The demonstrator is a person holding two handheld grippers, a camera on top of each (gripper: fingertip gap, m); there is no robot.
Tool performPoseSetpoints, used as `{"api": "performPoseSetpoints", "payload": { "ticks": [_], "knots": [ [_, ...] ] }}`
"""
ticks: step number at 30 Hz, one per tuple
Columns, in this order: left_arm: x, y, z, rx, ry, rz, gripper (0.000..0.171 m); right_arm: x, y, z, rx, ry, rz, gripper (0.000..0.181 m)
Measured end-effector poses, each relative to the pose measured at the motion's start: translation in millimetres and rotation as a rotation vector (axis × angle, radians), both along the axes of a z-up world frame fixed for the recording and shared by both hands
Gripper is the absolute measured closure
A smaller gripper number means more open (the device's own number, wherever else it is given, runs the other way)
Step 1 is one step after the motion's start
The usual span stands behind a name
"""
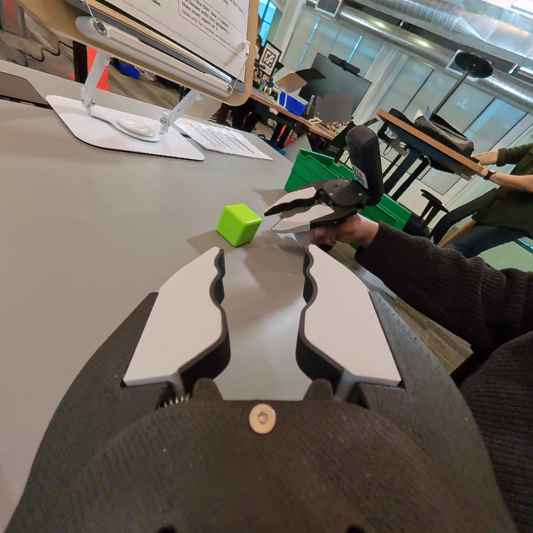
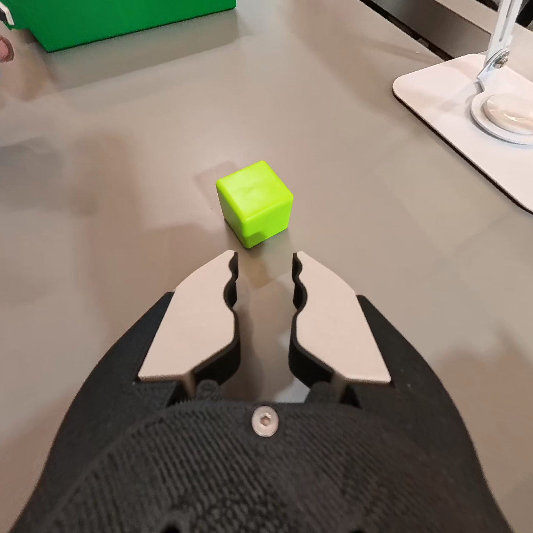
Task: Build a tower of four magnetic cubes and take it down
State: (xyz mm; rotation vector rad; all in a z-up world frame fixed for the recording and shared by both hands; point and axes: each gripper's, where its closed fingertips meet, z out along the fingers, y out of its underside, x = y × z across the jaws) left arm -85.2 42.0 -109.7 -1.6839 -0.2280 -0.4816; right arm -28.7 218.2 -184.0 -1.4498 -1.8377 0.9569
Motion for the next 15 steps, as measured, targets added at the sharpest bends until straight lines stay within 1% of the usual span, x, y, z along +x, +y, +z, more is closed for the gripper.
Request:
{"api": "performPoseSetpoints", "payload": {
  "ticks": [4, 7, 9, 10, 12, 15],
  "knots": [
    [-3, -1, 1, -0.001, -0.006, 0.019, 0.118, 2, 3, 1, 0.000, 0.002, -0.016, 0.146],
    [-10, -5, 13, 0.012, -0.012, 0.068, 0.118, 5, 3, 9, 0.041, 0.003, -0.034, 0.142],
    [-14, -13, 27, 0.039, 0.001, 0.101, 0.117, 2, -3, 27, 0.052, 0.036, -0.052, 0.136],
    [-16, -18, 35, 0.058, 0.017, 0.106, 0.117, -1, -9, 37, 0.040, 0.055, -0.059, 0.130],
    [-23, -32, 45, 0.059, 0.076, 0.131, 0.115, -12, -23, 59, 0.012, 0.088, -0.066, 0.125],
    [-53, -64, 53, 0.061, 0.171, 0.275, 0.115, -42, -55, 94, -0.074, 0.155, -0.024, 0.123]
  ]
}}
